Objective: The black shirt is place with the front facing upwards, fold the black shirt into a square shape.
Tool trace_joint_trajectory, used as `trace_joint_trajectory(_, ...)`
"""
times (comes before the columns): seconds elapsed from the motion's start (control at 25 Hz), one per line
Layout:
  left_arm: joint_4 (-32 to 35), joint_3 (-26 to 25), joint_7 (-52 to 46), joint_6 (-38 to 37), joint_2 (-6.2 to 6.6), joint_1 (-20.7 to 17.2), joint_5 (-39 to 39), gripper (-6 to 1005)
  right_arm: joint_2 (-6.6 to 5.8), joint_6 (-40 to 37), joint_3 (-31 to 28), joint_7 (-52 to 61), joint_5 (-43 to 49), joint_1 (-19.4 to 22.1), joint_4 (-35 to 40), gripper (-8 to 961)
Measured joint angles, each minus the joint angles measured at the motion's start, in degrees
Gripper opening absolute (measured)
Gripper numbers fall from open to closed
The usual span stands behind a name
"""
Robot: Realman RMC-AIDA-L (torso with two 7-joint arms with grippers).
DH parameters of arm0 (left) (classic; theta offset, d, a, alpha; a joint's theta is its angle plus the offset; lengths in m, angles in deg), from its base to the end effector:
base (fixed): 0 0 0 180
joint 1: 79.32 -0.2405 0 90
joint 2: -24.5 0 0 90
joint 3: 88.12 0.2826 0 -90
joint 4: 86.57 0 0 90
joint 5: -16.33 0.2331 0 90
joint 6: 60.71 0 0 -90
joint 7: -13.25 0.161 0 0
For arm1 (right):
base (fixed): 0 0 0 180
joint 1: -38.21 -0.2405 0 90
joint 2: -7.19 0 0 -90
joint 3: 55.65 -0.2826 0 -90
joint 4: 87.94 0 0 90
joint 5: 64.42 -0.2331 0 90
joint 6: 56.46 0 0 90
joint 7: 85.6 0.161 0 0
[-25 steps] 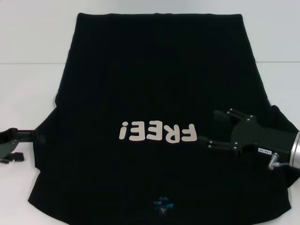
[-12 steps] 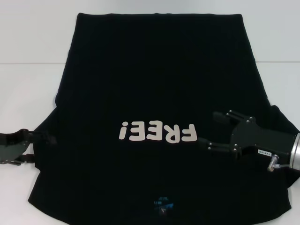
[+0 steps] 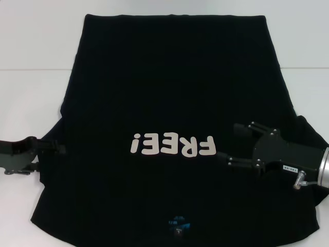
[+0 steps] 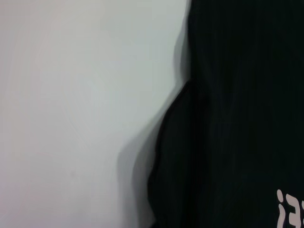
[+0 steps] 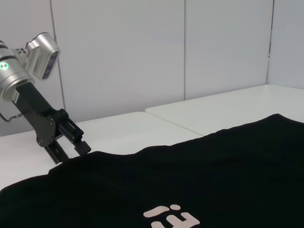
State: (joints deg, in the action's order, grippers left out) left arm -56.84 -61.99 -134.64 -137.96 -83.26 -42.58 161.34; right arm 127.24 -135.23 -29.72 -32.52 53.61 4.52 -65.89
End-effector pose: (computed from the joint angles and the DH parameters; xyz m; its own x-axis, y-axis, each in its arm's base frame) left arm -0.3834 0.3989 0.0443 -0.1270 0.9063 0.4031 0.9853 0.1619 -0.0536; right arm 0.3092 0.3728 -0.0667 0.8450 -0.1551 -0.5118 -0.3745 -0.8548 -0.3592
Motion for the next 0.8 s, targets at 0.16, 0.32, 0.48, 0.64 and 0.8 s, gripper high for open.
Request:
trace_joint_trajectory(0.16,0.37,0.1,1.09,0.91,-0.11,-0.07,-0.08,883,0.0,0.02,0.0,-0.16,0.01,-0.02,-0.06,944)
trace_joint_trajectory(0.32,0.4,1.34,1.22,1.37,-0.25,0.17,0.4,635,0.0,0.02,0.0,-0.08,-0.01,-0.11,-0.07,945)
trace_joint_trajectory(0.48,0.17,2.11,0.96,2.31,-0.25,0.18,0.45,446,0.0,-0.04,0.0,0.11,0.0,-0.2,-0.07,945)
trace_joint_trajectory(0.64,0.38,2.04,1.07,2.62,-0.24,0.06,0.41,373,0.0,-0.04,0.0,0.12,0.01,-0.21,-0.07,945)
trace_joint_trajectory(0.8,0.4,2.07,1.34,2.68,-0.24,0.04,0.32,300,0.0,-0.04,0.0,0.12,-0.03,-0.17,-0.08,945)
